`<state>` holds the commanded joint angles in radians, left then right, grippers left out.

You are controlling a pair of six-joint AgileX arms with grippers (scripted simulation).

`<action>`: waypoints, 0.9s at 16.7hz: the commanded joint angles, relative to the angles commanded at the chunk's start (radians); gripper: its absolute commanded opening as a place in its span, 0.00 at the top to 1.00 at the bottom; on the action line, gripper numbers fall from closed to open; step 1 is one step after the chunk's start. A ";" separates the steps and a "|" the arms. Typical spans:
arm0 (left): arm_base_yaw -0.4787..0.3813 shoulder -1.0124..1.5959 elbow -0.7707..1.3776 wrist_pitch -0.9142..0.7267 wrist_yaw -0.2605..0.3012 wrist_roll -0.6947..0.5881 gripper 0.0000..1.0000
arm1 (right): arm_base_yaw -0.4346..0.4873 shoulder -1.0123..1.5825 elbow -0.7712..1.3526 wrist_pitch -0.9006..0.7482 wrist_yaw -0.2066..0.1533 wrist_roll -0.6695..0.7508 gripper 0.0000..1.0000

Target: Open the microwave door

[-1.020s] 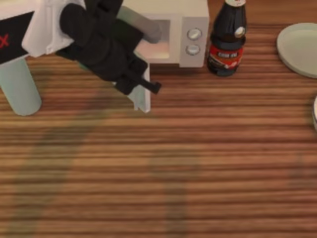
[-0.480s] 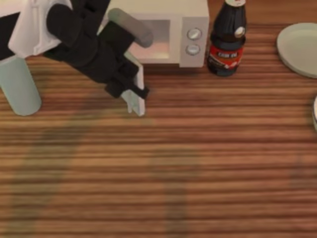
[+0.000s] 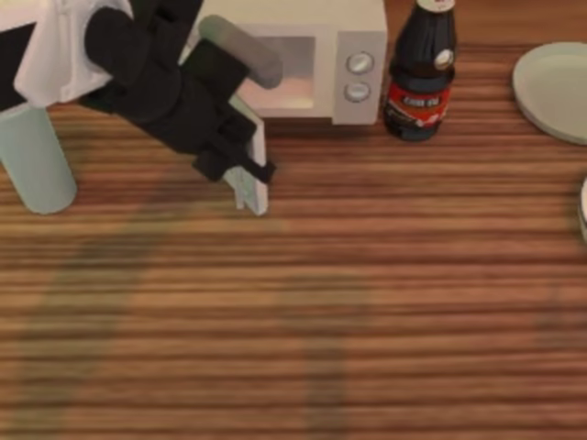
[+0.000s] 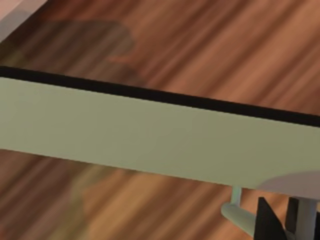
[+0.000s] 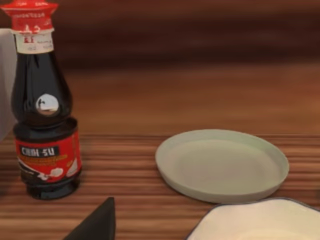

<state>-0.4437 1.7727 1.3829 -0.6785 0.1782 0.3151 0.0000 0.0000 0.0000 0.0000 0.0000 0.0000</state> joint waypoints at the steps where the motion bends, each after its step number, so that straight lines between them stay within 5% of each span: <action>1: 0.000 0.000 0.000 0.000 0.000 0.000 1.00 | 0.000 0.000 0.000 0.000 0.000 0.000 0.00; 15: 0.002 -0.001 -0.005 -0.004 0.013 0.012 1.00 | 0.000 0.000 0.000 0.000 0.000 0.000 0.00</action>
<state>-0.4418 1.7714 1.3784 -0.6829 0.1908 0.3273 0.0000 0.0000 0.0000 0.0000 0.0000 0.0000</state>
